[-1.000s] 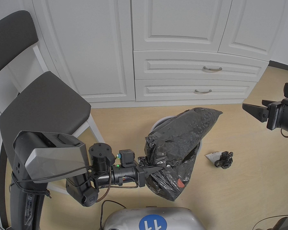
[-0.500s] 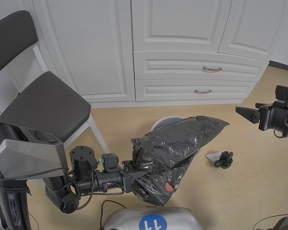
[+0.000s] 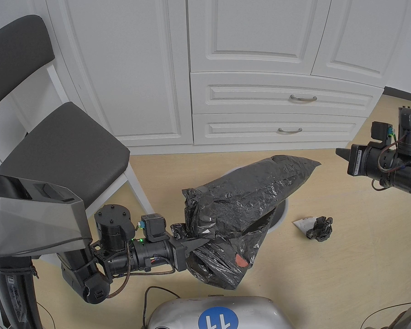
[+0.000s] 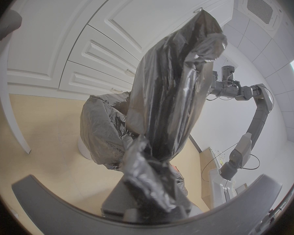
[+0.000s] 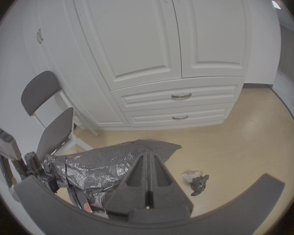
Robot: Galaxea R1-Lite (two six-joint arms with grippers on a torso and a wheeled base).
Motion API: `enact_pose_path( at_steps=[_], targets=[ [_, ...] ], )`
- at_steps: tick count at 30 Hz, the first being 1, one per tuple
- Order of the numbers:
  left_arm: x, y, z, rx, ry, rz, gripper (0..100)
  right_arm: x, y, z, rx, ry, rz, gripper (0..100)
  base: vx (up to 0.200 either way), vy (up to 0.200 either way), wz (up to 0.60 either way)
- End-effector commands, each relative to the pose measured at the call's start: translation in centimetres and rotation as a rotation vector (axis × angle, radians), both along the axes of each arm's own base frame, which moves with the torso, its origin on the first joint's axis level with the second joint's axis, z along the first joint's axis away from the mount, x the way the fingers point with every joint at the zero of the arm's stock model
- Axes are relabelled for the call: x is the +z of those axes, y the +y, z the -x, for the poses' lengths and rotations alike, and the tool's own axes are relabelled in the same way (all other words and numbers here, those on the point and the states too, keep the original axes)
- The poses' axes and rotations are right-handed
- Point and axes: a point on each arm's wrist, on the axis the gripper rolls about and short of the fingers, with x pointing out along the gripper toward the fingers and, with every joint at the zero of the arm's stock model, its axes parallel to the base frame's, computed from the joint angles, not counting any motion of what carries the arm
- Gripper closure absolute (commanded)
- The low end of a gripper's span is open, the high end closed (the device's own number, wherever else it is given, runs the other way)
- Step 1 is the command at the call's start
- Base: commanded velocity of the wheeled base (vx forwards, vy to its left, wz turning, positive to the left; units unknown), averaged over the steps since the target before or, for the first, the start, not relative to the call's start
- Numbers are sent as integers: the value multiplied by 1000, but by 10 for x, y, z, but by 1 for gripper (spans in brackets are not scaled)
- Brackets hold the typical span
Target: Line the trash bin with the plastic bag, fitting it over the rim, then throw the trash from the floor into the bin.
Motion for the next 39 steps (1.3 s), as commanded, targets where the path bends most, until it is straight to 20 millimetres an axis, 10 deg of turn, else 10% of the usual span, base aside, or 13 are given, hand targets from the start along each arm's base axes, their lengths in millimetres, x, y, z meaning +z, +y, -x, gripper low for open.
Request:
enact_pose_path(
  at_steps=[1, 16, 26, 39],
  targets=[
    [-2, 2, 3, 0, 14, -10, 100, -8, 5, -28, -31, 45, -57, 100, 0, 0, 0],
    [12, 8, 5, 15, -21, 10, 100, -84, 28, -114, -110, 264, -161, 100, 0, 0, 0],
    [9, 8, 5, 15, -13, 5, 100, -172, 99, -165, -156, 211, -298, 100, 0, 0, 0],
    [1, 5, 2, 9, 6, -6, 100, -246, 137, -170, -125, 249, -321, 100, 0, 0, 0]
  ],
)
